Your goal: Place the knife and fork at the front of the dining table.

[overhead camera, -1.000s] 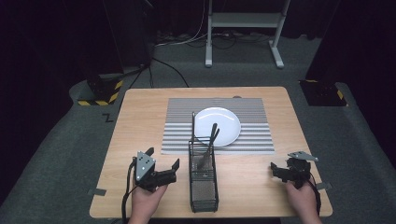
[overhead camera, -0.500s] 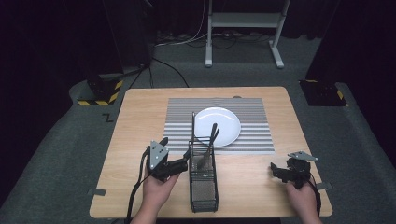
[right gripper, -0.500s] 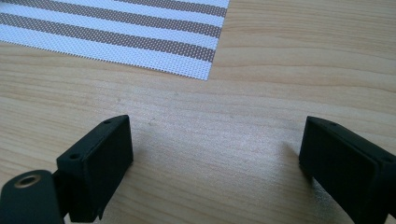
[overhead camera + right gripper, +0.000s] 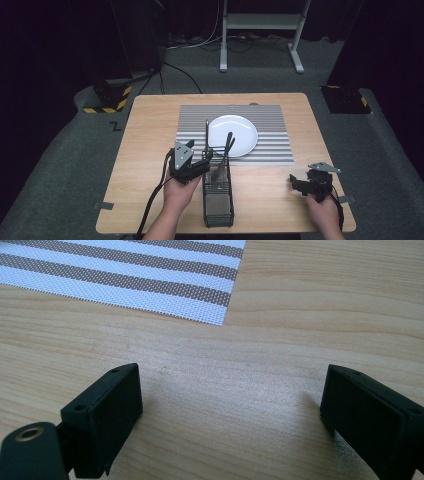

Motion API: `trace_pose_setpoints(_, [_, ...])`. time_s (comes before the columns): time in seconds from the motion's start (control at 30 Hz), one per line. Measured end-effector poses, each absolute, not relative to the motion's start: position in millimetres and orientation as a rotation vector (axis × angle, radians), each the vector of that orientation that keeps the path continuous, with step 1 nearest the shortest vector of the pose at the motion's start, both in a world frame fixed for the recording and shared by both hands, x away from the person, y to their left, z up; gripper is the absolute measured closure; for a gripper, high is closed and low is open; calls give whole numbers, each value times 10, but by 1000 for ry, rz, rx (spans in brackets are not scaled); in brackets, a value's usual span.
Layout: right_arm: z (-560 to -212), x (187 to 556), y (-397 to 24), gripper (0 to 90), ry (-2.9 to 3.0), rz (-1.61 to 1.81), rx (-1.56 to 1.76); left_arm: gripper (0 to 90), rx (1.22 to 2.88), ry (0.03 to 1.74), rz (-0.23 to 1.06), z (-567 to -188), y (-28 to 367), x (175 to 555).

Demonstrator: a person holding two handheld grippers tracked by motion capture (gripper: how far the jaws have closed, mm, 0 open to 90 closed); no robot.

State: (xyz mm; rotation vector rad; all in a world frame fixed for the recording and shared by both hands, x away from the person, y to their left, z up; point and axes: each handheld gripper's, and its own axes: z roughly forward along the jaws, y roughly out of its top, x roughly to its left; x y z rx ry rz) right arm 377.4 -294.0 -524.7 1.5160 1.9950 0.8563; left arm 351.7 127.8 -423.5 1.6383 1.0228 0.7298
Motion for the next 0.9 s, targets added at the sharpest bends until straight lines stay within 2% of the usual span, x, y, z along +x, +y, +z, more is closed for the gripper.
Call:
trace_pose_setpoints(0.03, [-5247, 3774, -2940, 95, 1995, 856, 1516, 302, 1634, 1024, 735, -4234, 1268, 3527])
trace_pose_setpoints(0.23, [-5247, 3774, -2940, 95, 1995, 857, 1516, 484, 1606, 1022, 738, -4223, 1217, 3560])
trace_pose_setpoints(0.27, [-5247, 3774, -2940, 95, 1995, 857, 1516, 484, 1606, 1026, 741, -4226, 1203, 3569])
trace_pose_setpoints(0.37, [-5247, 3773, -2941, 96, 1996, 859, 1515, 590, 1602, 1031, 735, -4232, 1184, 3589])
trace_pose_setpoints(0.43, [-5247, 3773, -2942, 96, 1997, 859, 1513, 616, 1600, 1030, 731, -4232, 1179, 3594])
trace_pose_setpoints(0.57, [-5247, 3772, -2941, 95, 1997, 859, 1514, 789, 1610, 1022, 729, -4237, 1146, 3602])
trace_pose_setpoints(0.9, [-5247, 3770, -2943, 96, 1999, 858, 1513, 808, 1623, 1002, 719, -4241, 1064, 3613])
